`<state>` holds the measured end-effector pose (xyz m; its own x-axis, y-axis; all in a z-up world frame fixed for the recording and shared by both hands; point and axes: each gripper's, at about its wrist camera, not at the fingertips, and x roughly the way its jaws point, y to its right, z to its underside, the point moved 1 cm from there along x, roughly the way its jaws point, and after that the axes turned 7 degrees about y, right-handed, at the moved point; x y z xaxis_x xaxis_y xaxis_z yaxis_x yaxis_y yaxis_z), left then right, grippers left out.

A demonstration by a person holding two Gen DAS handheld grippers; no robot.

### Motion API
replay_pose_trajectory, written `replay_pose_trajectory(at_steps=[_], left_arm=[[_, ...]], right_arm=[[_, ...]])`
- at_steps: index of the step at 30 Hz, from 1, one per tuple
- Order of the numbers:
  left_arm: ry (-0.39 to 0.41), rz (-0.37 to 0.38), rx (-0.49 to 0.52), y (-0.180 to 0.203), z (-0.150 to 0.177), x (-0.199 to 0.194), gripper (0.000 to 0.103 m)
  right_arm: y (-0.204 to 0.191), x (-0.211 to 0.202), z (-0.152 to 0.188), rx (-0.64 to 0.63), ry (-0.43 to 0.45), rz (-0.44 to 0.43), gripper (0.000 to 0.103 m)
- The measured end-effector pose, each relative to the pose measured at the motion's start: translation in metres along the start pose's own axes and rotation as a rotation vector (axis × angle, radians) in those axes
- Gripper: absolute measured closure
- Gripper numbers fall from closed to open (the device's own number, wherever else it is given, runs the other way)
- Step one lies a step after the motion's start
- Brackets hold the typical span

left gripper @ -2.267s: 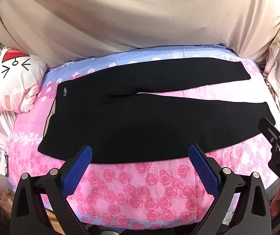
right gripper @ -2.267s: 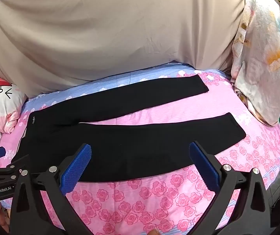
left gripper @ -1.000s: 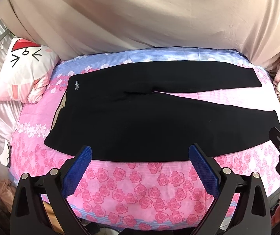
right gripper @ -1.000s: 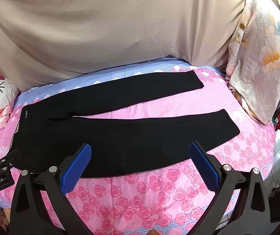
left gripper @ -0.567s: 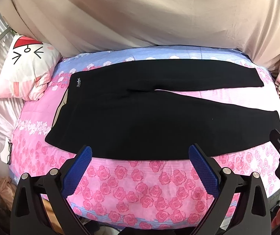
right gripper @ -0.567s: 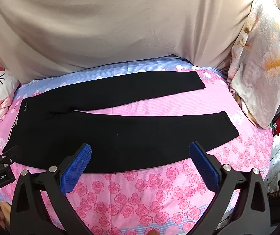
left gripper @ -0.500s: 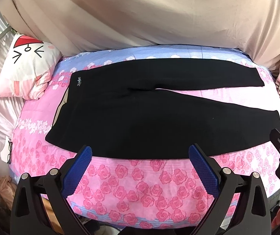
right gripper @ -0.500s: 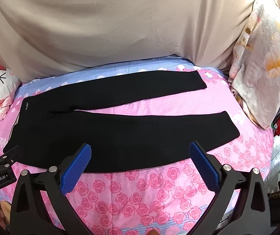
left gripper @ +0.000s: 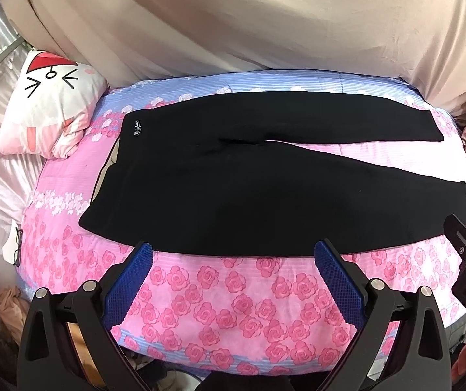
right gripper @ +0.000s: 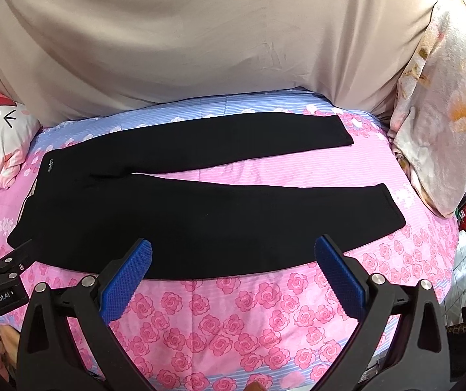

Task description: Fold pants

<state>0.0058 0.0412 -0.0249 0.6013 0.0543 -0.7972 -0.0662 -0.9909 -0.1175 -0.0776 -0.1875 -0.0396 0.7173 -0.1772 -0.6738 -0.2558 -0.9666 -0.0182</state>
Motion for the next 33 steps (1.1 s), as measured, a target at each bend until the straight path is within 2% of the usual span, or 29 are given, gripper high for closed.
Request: replay_pose_trajectory(at_steps=[33], left_arm=[[0.001,0.000,0.004,0.0019,0.0000,-0.0007,0.005]], right_arm=[[-0.0021,0.0019,-0.0004,-0.003,0.000,-0.005,0.005]])
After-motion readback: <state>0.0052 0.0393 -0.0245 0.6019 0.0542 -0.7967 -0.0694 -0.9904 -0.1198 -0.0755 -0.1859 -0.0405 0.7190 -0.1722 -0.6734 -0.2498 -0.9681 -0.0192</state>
